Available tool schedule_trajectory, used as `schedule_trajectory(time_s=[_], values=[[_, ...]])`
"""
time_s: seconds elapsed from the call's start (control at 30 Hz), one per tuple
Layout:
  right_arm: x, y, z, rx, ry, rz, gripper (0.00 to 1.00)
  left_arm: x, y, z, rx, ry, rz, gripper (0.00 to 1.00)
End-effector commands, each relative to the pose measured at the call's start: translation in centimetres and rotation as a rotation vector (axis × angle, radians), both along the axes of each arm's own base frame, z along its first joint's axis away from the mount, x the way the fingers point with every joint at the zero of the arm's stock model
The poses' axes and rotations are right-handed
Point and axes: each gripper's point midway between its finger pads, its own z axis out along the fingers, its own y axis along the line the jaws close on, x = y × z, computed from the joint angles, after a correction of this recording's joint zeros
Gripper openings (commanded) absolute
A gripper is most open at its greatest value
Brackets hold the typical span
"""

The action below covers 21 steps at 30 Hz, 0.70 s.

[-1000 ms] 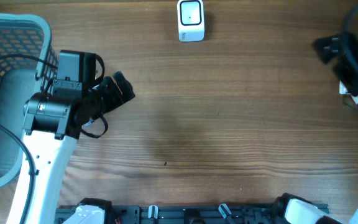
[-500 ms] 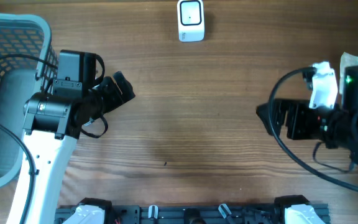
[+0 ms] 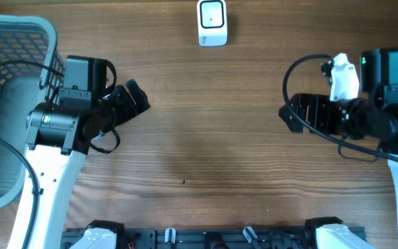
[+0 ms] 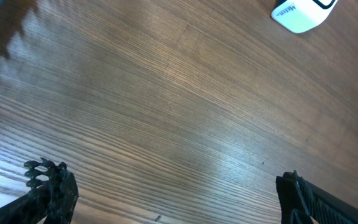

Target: Scan the item barcode

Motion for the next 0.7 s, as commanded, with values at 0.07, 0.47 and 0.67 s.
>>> schedule_trajectory(time_s=[0.07, 0.47, 0.67], values=[[0.6, -0.1, 1.9, -0.037, -0.271, 0.075, 1.00, 0.1, 0.2, 0.4, 0.007, -0.017, -0.008, 1.00], [-3.0, 1.4, -3.6, -0.064, -1.162, 0.243, 1.00, 0.1, 0.2, 0.4, 0.007, -0.017, -0.008, 1.00], [-1.0, -3.6, -6.3, -0.084, -1.212, -0.140, 1.00, 0.1, 0.2, 0.4, 0.007, -0.017, -0.008, 1.00]])
